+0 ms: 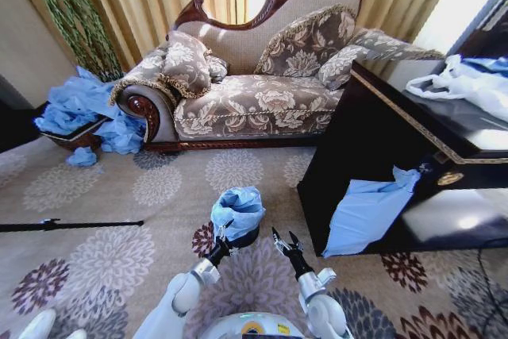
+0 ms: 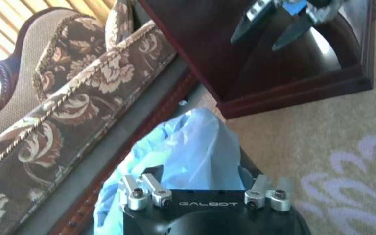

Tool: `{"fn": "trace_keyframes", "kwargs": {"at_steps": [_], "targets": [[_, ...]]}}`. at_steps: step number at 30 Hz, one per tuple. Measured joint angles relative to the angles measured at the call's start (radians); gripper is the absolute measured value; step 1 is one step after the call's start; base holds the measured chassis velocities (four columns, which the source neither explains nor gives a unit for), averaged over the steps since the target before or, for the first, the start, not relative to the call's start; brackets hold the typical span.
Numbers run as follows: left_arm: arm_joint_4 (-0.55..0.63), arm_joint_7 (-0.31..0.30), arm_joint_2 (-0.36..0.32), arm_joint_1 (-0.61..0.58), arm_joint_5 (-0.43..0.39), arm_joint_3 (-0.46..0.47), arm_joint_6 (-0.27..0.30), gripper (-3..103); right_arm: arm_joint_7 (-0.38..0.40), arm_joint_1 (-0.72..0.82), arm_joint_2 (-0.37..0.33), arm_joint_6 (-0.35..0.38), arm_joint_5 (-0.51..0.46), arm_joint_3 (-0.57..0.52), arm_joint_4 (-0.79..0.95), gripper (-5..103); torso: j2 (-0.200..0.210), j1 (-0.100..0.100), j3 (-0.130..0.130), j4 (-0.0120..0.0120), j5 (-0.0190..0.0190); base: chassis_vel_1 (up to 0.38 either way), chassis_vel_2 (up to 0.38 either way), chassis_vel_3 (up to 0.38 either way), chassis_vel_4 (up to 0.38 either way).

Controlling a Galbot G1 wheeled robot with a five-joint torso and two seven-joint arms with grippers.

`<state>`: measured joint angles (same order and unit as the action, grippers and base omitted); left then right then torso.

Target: Place a garbage bag over the trash bin.

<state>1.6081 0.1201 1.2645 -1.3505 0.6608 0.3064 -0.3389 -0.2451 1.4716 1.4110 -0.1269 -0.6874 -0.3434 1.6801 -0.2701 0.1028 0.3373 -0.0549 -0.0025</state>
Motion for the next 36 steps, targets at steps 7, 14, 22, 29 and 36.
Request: {"fn": "trace_keyframes", "kwargs": {"at_steps": [7, 14, 22, 29, 36], "targets": [[-0.041, 0.002, 0.003, 0.029, 0.008, 0.001, -0.014, 50, 0.002, 0.004, 0.001, -0.002, 0.006, -0.002, 0.005, 100, 0.000, 0.000, 0.000, 0.0000, -0.0001, 0.000, 0.000, 0.000, 0.000], [-0.049, 0.010, 0.006, 0.043, 0.004, -0.003, -0.018, 30, 0.010, 0.004, 0.002, -0.003, 0.013, -0.003, 0.009, 100, 0.000, 0.000, 0.000, 0.0001, 0.0001, 0.000, 0.000, 0.000, 0.000], [-0.045, 0.013, 0.006, 0.026, -0.002, 0.002, -0.024, 12, 0.014, -0.003, 0.002, -0.004, 0.026, -0.002, 0.004, 100, 0.000, 0.000, 0.000, 0.0001, 0.0000, 0.000, 0.000, 0.000, 0.000], [-0.058, 0.036, 0.001, 0.016, -0.002, 0.010, -0.027, 0, 0.016, -0.013, 0.012, -0.004, 0.036, 0.005, -0.005, 100, 0.000, 0.000, 0.000, -0.0013, -0.0009, 0.000, 0.000, 0.000, 0.000], [-0.055, 0.038, 0.004, 0.011, -0.003, 0.008, -0.030, 0, 0.017, -0.015, 0.011, -0.003, 0.039, 0.005, -0.007, 100, 0.000, 0.000, 0.000, -0.0003, -0.0002, 0.000, 0.000, 0.000, 0.000]]}}
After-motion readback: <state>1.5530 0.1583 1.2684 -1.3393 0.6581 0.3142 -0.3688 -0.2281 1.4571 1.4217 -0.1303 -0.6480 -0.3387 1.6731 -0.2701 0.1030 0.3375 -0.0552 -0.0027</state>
